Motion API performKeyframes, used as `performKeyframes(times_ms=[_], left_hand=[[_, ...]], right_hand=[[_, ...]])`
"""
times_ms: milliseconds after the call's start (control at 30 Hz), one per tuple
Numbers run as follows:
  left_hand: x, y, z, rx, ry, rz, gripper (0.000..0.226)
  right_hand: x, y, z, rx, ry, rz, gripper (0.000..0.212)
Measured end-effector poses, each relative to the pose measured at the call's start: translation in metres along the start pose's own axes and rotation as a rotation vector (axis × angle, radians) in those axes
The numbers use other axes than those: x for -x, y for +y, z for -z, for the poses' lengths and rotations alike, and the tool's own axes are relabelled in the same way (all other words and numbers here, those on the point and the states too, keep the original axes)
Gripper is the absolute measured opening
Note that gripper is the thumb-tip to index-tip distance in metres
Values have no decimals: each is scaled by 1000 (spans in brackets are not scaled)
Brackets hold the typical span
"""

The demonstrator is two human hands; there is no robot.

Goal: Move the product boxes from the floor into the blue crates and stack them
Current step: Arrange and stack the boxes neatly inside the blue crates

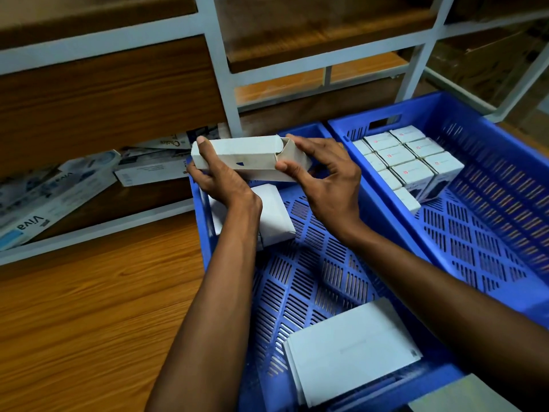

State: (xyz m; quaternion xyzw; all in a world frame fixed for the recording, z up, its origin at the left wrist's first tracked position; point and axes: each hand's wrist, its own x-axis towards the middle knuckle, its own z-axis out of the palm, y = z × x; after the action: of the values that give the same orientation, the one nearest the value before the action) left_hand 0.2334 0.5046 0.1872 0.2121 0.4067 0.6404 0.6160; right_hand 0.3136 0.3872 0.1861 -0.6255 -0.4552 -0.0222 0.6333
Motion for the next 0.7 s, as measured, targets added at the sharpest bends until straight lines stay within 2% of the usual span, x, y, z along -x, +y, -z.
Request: performKeyframes(times_ms=[200, 400, 467, 500, 567, 633, 700], left_hand=[[-2, 0, 0, -2, -5, -45, 10], [-3, 6, -3, -25, -22, -123, 10], [-5, 4, 0, -29, 8, -43, 15], [-6, 3, 1, -7, 7, 42, 29], [-8, -1, 3, 55, -97, 213, 54], [-9, -2, 4, 91, -230, 288, 50], [-13, -3, 4, 100, -293, 302, 46]], right_hand=[[2, 0, -3, -8, -64, -61, 49], [6, -2, -6, 4, -231, -46, 53], [6, -6, -6, -10, -264, 3, 54], [4, -7, -6, -23, -255, 39, 53], [0, -11, -6, -54, -166, 65, 49], [-2, -13, -4, -73, -50, 57, 43], [-2, -11, -2, -74, 24, 62, 34]])
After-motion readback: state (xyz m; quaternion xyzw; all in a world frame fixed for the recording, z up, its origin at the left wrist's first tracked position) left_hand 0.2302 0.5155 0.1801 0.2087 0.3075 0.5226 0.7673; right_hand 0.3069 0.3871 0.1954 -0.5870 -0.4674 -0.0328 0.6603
